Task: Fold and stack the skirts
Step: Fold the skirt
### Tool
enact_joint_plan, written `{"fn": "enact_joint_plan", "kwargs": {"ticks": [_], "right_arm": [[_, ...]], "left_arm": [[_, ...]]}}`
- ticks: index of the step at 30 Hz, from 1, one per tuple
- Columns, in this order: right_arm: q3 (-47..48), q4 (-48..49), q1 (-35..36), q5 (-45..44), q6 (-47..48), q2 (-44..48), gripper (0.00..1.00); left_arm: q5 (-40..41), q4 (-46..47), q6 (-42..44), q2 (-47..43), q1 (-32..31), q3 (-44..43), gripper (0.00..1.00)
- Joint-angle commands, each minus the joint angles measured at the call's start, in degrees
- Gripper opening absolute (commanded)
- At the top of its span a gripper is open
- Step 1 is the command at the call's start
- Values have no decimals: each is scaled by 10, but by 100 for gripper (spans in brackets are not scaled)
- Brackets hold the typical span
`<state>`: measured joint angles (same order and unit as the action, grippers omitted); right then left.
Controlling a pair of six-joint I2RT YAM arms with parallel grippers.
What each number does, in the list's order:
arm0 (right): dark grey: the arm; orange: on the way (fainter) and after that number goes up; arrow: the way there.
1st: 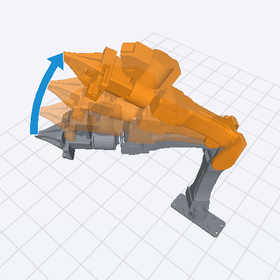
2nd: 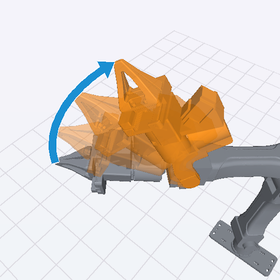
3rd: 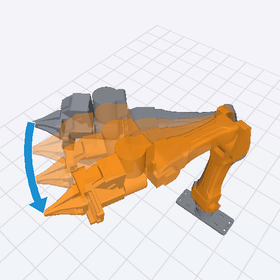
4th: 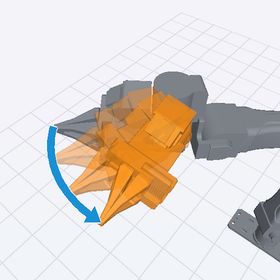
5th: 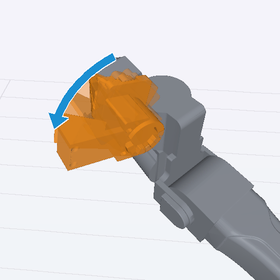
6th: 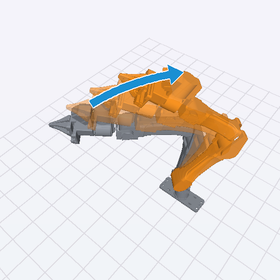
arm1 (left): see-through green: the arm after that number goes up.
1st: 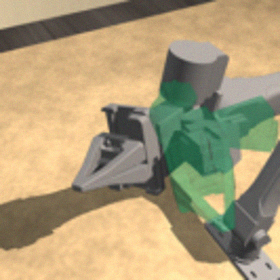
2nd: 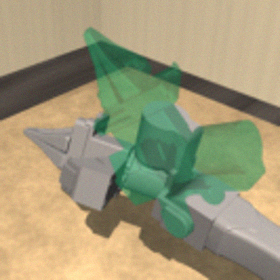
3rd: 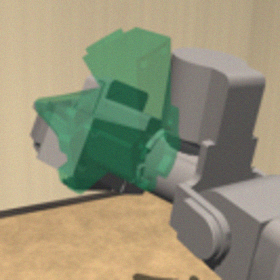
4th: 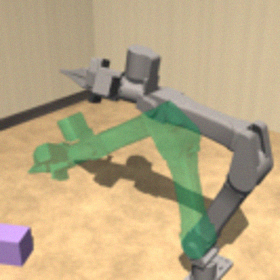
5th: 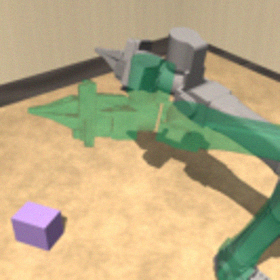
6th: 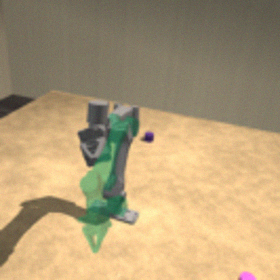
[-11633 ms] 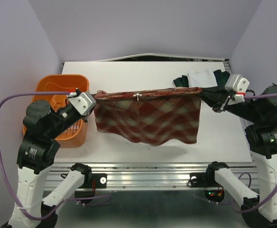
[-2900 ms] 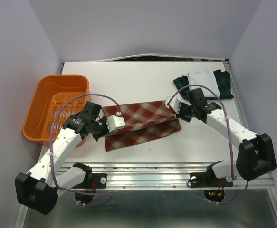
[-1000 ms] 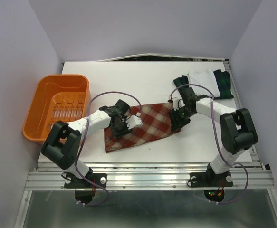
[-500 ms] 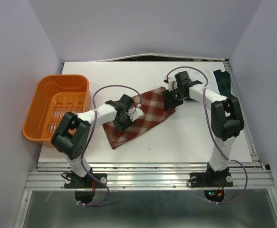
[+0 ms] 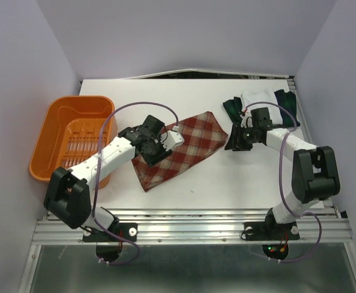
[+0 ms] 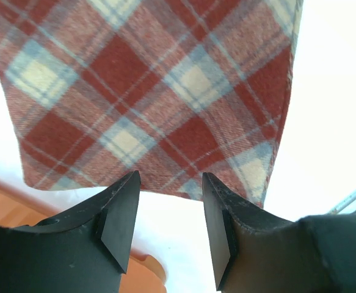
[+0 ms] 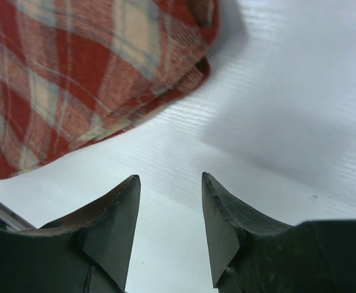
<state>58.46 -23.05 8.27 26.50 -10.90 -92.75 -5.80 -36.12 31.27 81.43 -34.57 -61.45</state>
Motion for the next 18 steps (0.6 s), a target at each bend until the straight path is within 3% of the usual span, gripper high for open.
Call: {"fn": "enact_joint_plan", "kwargs": {"ticks": [1,9,18], "right_arm": [[-53,147,-12,23,-90,4,49],[-93,297,-23,17,-183,-75,47],[-98,332,-28,-4,-201,-105,39]], "left_arm": [[-14,-25,3,-4,-4,3,56],[-7,-30,5,-1,-4,1,56],[-21,-51,18,-21,-4,6,56]]}}
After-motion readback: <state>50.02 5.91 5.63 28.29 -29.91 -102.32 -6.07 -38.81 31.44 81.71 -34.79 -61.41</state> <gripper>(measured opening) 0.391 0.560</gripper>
